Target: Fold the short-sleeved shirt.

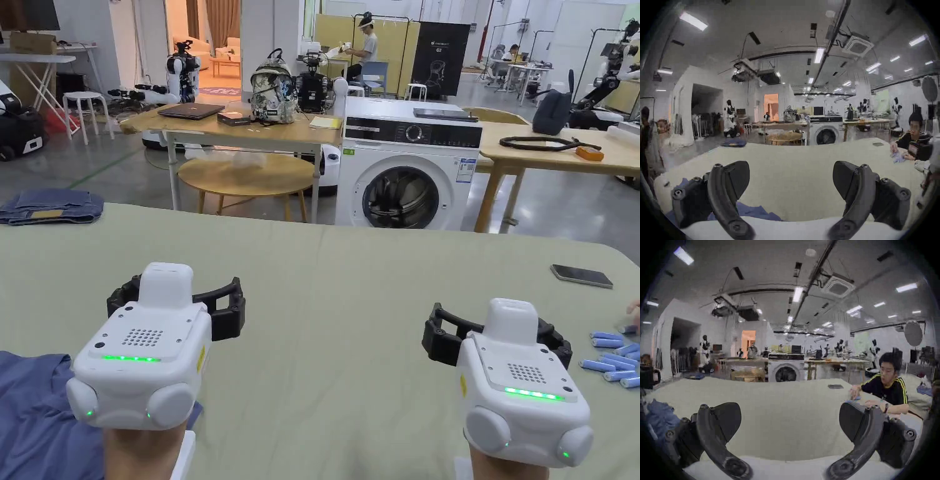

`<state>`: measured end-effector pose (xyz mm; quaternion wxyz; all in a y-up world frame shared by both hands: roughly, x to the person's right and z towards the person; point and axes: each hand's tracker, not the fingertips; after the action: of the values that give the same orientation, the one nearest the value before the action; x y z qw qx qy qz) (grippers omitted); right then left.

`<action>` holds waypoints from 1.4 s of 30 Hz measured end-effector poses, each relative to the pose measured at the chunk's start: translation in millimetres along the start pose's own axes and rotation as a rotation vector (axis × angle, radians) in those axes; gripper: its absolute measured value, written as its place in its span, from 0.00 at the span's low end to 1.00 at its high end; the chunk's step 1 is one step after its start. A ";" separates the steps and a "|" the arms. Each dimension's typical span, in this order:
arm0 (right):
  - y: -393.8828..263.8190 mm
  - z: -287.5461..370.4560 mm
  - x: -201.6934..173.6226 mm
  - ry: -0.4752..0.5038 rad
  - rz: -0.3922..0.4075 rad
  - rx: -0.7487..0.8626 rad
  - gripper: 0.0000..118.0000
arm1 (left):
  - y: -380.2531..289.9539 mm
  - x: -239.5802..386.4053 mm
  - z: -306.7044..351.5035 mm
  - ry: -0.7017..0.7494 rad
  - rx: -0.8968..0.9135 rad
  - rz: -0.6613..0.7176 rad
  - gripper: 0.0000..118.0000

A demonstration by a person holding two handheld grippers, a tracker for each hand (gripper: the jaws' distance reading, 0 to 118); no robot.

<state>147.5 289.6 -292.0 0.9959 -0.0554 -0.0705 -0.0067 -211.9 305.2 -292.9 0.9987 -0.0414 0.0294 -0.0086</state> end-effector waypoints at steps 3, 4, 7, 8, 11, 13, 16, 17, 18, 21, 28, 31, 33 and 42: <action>1.3 -1.2 -0.8 -0.003 0.000 -0.007 1.00 | 1.7 1.4 0.9 0.004 0.001 0.001 0.85; 1.6 -0.8 -0.5 -0.002 0.001 -0.003 1.00 | 2.0 1.7 1.4 0.007 0.003 0.000 0.82; 3.8 0.6 -2.2 -0.010 0.019 0.006 1.00 | 1.8 0.6 0.1 0.006 0.003 0.002 0.71; 4.7 1.0 -2.8 -0.007 0.023 0.010 1.00 | 2.2 0.7 0.5 0.004 0.003 0.001 0.59; 6.9 4.8 -7.7 0.002 0.046 0.030 0.46 | 1.0 0.7 -3.2 0.023 0.005 -0.021 0.22; 8.1 3.9 -12.1 -0.017 0.069 0.034 0.01 | -0.3 0.9 -4.9 0.032 0.004 -0.029 0.12; 7.7 5.2 -11.1 -0.010 0.030 0.027 0.00 | -0.6 1.2 -6.3 0.030 -0.006 -0.037 0.02; 8.1 5.3 -11.8 -0.007 0.019 0.019 0.00 | -2.5 -0.3 -8.8 0.029 -0.007 -0.036 0.01; 8.3 5.8 -12.5 -0.012 0.020 0.018 0.00 | -3.4 -1.3 -10.1 0.026 -0.007 -0.033 0.00; 7.6 7.2 -14.7 -0.029 0.037 0.022 0.00 | -2.7 -2.1 -6.4 0.017 -0.017 -0.018 0.00; 10.6 11.2 -22.9 -0.018 0.057 0.027 0.00 | -5.9 -30.2 -9.6 0.028 -0.029 0.002 0.00; 12.0 11.9 -32.6 -0.010 0.052 0.028 0.00 | -7.7 -45.7 -5.9 0.033 -0.048 -0.009 0.00; 12.3 11.0 -43.5 0.005 0.049 0.021 0.00 | -7.4 -55.9 8.0 0.057 -0.068 -0.036 0.00; 3.9 9.3 -120.2 0.175 0.068 -0.004 0.00 | -12.3 -145.5 52.4 0.220 -0.120 -0.072 0.00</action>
<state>27.3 295.1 -300.2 0.9978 -0.0589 0.0186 0.0222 -354.2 300.1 -231.4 0.9842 -0.1009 0.1375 -0.0471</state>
